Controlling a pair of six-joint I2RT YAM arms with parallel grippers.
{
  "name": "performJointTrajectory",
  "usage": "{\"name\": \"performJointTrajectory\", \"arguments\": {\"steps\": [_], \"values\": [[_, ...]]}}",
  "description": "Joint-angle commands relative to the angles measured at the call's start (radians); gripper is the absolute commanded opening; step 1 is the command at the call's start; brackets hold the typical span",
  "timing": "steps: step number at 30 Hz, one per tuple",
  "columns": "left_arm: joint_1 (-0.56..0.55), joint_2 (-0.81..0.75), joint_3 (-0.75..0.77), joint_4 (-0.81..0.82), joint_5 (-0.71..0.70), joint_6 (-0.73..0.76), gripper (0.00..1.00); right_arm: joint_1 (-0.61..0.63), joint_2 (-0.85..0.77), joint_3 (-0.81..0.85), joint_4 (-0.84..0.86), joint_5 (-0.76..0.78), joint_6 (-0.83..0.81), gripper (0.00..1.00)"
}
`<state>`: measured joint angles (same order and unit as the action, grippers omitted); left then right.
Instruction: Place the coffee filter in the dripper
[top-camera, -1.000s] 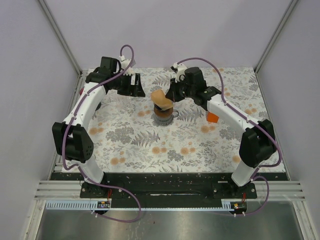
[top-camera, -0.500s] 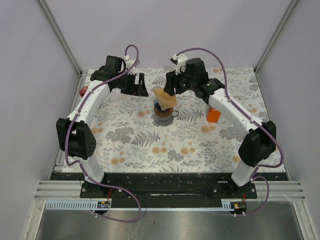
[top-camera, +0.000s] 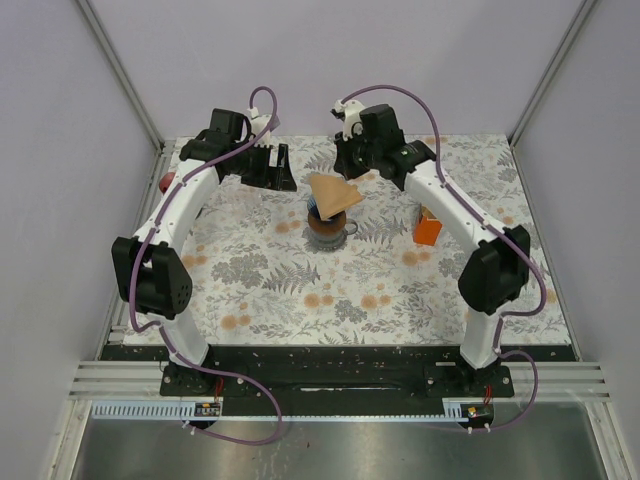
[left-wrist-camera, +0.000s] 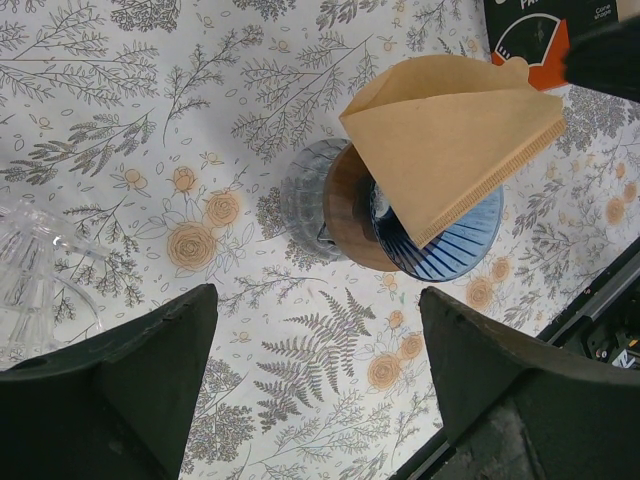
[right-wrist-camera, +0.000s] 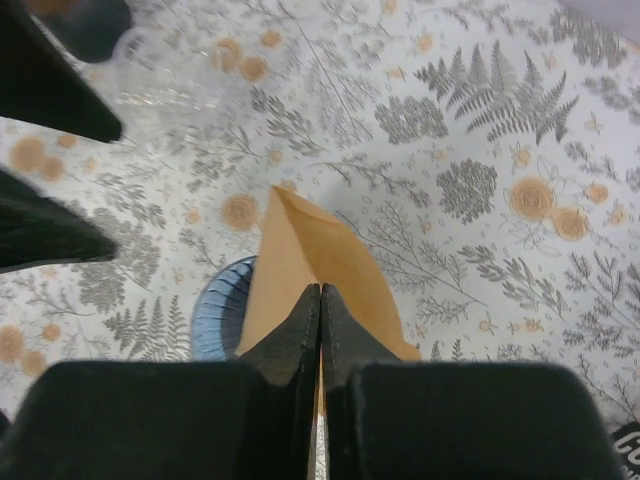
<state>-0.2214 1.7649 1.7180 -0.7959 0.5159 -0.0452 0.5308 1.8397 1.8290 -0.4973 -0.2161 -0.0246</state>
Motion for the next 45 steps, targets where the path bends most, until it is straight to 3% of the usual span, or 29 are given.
{"name": "performJointTrajectory", "arguments": {"steps": [1,9,16,20,28,31,36,45], "values": [[0.002,-0.010,0.023,0.012,0.012,-0.001,0.86,-0.031,0.091,0.113,-0.099,0.063,0.017,0.00],[0.004,-0.018,0.014,0.012,0.016,-0.002,0.86,-0.043,0.156,0.236,-0.138,0.046,-0.009,0.00],[0.002,-0.016,0.012,0.011,0.015,0.002,0.86,-0.045,0.193,0.253,-0.243,-0.161,-0.029,0.00],[0.002,-0.013,0.020,0.012,0.012,0.002,0.86,-0.037,0.211,0.253,-0.337,-0.154,-0.055,0.00],[0.002,-0.005,0.025,0.012,0.018,-0.004,0.86,0.004,0.193,0.237,-0.328,-0.250,-0.054,0.00],[0.002,-0.008,0.025,0.012,0.016,-0.002,0.86,0.032,0.213,0.237,-0.342,-0.215,-0.073,0.00],[0.002,-0.015,0.019,0.012,0.012,-0.001,0.86,0.066,0.280,0.299,-0.440,-0.019,-0.090,0.00],[0.002,0.008,0.005,0.049,0.062,-0.093,0.86,0.116,0.334,0.334,-0.437,0.050,-0.097,0.00]]}}
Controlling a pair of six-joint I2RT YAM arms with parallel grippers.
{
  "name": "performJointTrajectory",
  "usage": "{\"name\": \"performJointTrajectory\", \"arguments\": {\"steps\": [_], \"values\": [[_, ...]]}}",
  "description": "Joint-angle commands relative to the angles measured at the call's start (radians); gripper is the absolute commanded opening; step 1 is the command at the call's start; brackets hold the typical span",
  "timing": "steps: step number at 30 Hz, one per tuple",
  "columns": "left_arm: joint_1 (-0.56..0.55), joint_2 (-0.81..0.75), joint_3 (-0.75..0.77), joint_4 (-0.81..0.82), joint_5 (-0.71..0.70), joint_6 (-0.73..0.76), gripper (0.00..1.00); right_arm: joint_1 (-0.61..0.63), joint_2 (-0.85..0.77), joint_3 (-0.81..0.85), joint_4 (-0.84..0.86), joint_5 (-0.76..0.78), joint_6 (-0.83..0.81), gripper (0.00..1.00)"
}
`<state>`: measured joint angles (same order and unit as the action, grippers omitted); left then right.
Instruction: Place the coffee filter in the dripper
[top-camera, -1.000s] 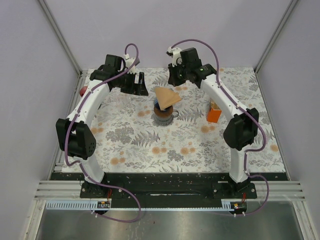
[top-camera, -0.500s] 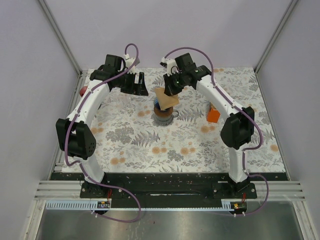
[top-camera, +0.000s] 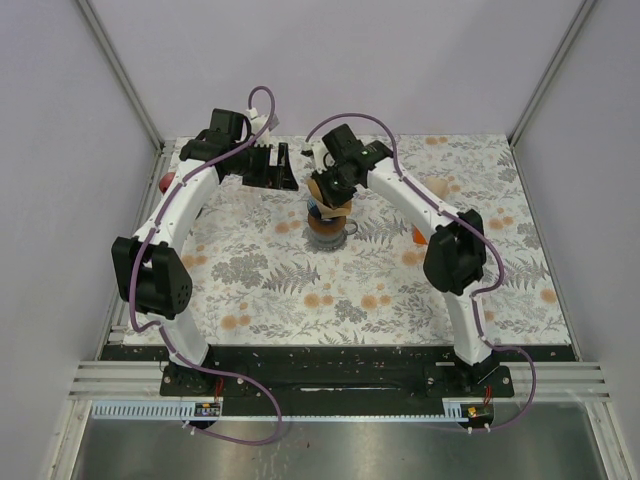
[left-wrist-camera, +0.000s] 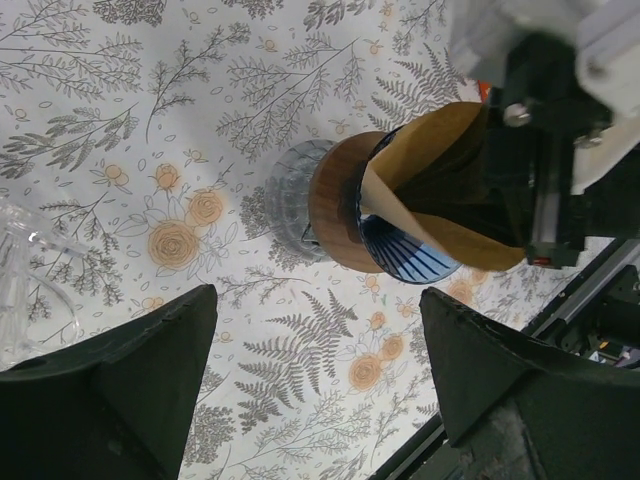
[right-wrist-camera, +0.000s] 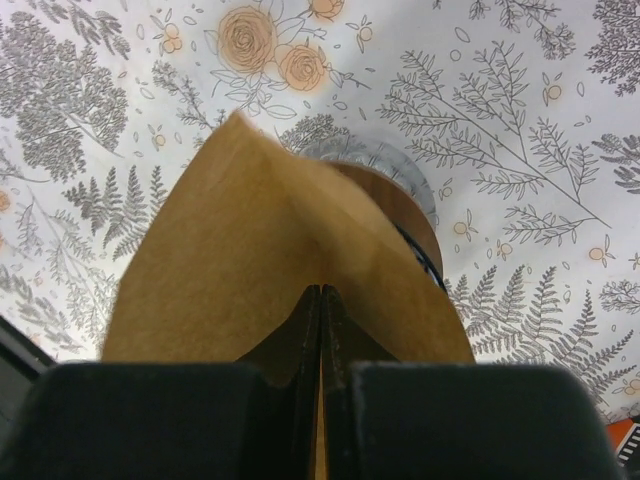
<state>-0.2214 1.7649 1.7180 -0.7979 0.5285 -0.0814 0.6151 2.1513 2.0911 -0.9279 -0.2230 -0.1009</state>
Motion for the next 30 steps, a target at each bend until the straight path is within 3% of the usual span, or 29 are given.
{"name": "performJointTrajectory", "arguments": {"steps": [1,30], "values": [[0.001,0.014,0.005,0.051,0.051,-0.064,0.86,0.038,0.033,0.075,-0.011,0.065,-0.019,0.00],[-0.035,-0.039,-0.218,0.223,0.080,-0.287,0.80,0.069,0.157,0.052,-0.015,0.162,0.050,0.00]]}}
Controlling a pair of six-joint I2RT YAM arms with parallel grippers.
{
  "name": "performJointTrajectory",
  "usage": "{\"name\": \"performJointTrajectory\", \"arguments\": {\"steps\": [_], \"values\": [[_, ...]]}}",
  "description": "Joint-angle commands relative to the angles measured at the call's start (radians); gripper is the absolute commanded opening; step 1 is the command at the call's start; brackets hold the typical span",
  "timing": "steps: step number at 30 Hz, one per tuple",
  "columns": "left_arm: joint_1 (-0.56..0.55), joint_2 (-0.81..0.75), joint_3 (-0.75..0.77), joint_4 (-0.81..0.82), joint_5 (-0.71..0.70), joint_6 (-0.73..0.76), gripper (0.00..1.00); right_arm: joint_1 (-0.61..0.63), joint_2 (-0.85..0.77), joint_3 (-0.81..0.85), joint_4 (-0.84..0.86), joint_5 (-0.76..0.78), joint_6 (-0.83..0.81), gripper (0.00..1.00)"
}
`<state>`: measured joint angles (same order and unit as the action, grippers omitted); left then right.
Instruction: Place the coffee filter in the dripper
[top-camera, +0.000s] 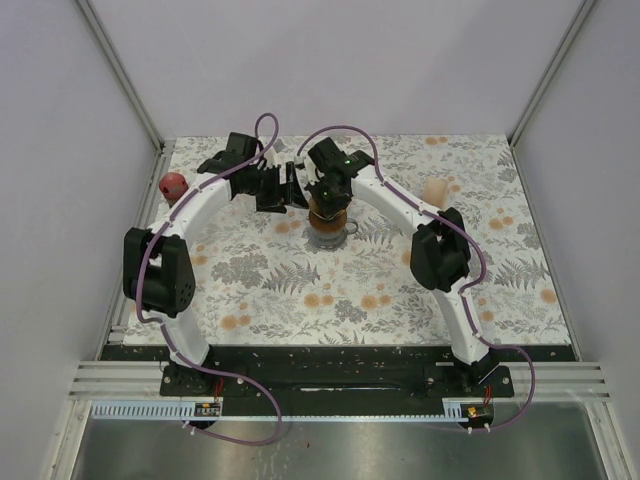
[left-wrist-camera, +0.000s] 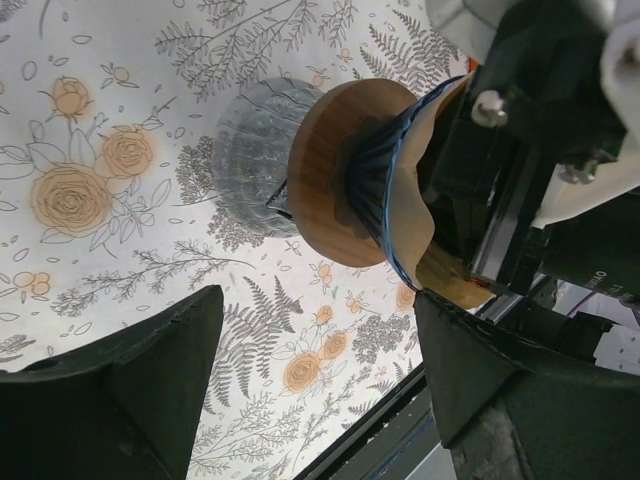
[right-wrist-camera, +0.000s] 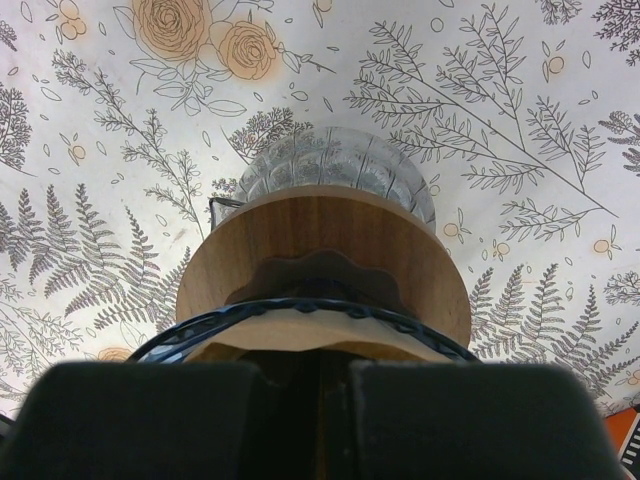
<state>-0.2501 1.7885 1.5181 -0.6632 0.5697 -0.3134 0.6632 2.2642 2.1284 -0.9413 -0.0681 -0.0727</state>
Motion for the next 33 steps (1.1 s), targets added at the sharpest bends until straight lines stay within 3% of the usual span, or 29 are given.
{"name": "performJointTrajectory", "arguments": {"steps": [1,13,20,33], "values": [[-0.006,-0.069,-0.024,0.096,0.042,-0.065,0.80,0.021,0.047,0.013,-0.002,0.004,0.024,0.00],[-0.023,-0.054,-0.050,0.148,0.042,-0.119,0.77,0.026,0.057,-0.022,0.012,-0.001,0.051,0.00],[-0.031,-0.020,-0.036,0.148,0.018,-0.121,0.60,0.032,0.029,-0.018,0.013,-0.007,0.047,0.00],[-0.064,-0.047,-0.055,0.125,-0.085,-0.041,0.44,0.032,-0.023,0.044,0.026,-0.035,0.045,0.00]]}}
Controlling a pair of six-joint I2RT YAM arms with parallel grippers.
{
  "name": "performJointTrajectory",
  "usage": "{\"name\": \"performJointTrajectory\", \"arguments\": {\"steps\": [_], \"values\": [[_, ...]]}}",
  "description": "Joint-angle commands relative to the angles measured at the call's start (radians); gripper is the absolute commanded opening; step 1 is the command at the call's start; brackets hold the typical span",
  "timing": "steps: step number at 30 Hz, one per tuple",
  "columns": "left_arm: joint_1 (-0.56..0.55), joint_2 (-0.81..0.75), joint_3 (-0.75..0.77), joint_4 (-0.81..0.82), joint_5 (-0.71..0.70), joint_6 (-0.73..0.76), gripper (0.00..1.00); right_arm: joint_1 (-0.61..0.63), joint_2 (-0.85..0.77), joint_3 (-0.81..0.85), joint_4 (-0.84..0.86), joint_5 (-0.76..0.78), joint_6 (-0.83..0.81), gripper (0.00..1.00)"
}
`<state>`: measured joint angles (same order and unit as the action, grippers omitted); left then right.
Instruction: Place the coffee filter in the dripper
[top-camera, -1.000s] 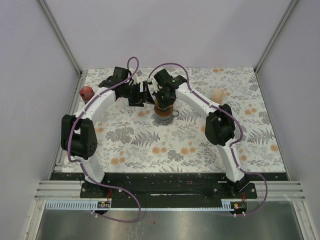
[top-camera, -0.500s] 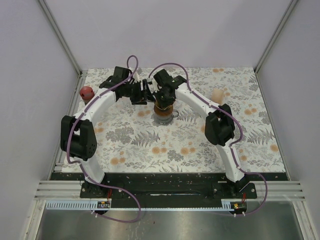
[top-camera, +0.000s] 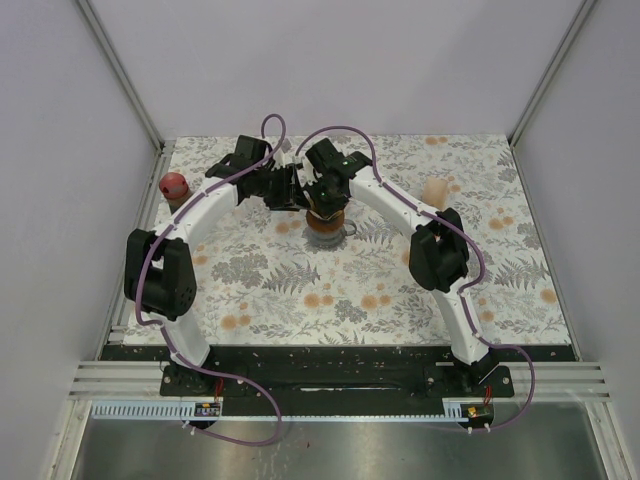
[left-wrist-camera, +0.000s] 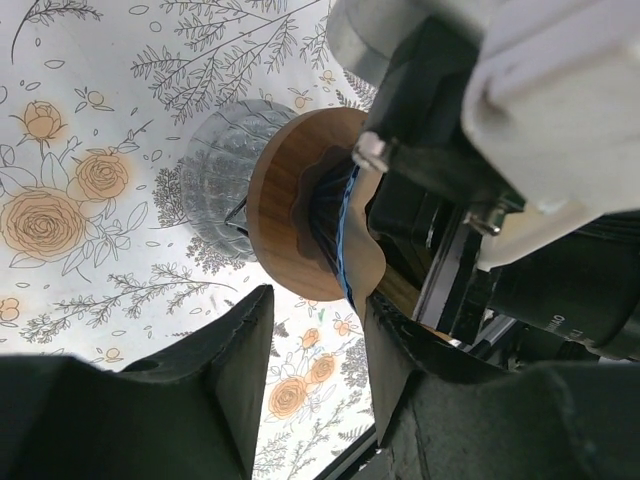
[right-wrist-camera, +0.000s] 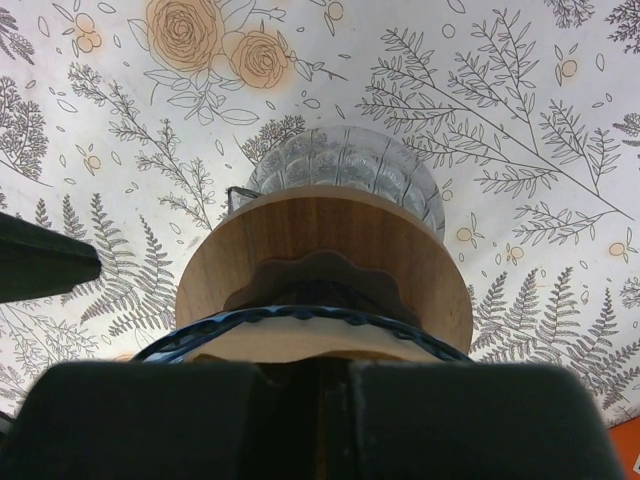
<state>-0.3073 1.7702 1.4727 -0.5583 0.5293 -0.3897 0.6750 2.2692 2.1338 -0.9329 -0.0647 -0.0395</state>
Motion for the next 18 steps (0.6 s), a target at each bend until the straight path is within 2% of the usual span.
{"name": "performJointTrajectory", "arguments": {"steps": [1,4,8,18], "values": [[-0.006,-0.028,-0.008,0.017,-0.042,0.037,0.43,0.021,-0.033,0.043,0.017,-0.043,0.009,0.00],[-0.009,-0.023,-0.008,0.015,-0.037,0.038,0.38,0.021,-0.051,0.061,0.019,-0.058,-0.005,0.00],[-0.009,-0.021,-0.003,0.008,-0.041,0.046,0.38,0.021,-0.073,0.084,0.017,-0.080,-0.020,0.12],[-0.009,-0.043,0.008,0.006,-0.068,0.066,0.37,0.006,-0.103,0.097,0.008,-0.110,-0.051,0.23]]}}
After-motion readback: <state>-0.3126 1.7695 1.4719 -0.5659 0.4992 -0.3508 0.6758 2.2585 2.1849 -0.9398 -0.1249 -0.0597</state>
